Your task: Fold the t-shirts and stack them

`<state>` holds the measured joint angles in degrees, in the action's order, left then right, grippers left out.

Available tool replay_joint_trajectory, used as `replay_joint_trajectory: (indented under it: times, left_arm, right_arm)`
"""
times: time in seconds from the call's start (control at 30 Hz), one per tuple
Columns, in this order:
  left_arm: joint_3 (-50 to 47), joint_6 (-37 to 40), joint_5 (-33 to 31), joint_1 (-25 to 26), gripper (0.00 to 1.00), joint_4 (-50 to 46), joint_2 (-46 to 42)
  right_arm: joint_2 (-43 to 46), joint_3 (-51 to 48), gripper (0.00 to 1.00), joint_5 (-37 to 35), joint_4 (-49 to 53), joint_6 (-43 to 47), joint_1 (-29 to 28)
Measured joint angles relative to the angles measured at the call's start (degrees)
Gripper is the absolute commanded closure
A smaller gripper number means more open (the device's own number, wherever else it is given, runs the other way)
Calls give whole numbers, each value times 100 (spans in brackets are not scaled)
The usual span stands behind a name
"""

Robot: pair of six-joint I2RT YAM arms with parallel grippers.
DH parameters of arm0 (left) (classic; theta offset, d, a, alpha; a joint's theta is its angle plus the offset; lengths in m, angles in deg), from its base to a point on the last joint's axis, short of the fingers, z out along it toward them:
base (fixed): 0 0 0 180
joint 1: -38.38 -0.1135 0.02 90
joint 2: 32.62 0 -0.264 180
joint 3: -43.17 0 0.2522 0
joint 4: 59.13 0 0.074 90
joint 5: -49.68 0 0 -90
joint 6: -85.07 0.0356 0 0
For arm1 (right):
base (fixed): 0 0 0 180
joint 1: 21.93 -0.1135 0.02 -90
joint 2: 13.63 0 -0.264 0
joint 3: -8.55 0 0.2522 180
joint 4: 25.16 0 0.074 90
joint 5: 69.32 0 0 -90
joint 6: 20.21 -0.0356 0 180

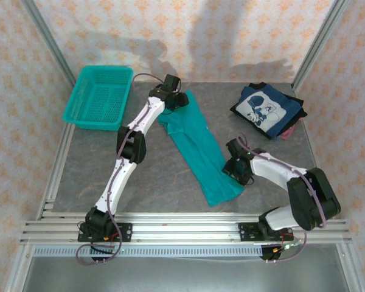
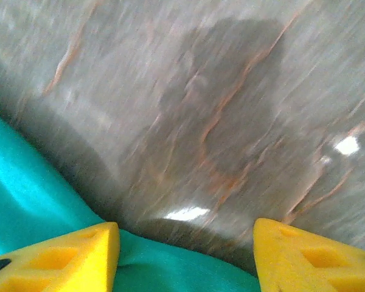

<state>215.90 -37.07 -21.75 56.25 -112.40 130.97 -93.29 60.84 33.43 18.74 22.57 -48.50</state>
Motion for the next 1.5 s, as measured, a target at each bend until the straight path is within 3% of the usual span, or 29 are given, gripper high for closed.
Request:
replay_joint_trajectory:
  times: [0.13,0.33,0.43,0.53,0.73,0.9,1.07,1.23,1.37,1.5]
  left_arm:
    - [9,-120,273,-2,51,306,55]
    - [9,-223,522,66,31,457,24]
    - [-11,-186,520,166,26,144,-219]
    - [-374,-146,487,267,21,-232,-940]
    - [-1716,20,120,463,18,-660,-3709]
    - [-3871,160,-461,944,18,-684,-6474]
    - [-7495,-481,-752,2199,24,-376,-8647]
    - [-10131,-1600,-1049,3377,32,-129,-9014]
    - [-10762,-2317,-1261,4194,35,260,-8988]
    - [-10966,-2791,-1438,4472,37,1097,-8673]
  right_arm:
    - [140,-155,41,208,-291,-684,-621]
    - [166,-201,37,450,-595,-1161,-1029]
    - [297,-256,33,1115,-708,-1259,-1220]
    - [754,-256,29,1545,-310,-1143,-1453]
    - [2177,-153,27,1547,925,-560,-1259]
    - [2472,-157,29,1622,1462,-35,-1163]
    - [2293,-203,30,1937,1342,407,-1163]
    - [1967,-350,32,2269,984,717,-1163]
    - [1718,-529,34,2389,748,909,-1163]
    - [1534,-739,36,2485,527,1012,-1163]
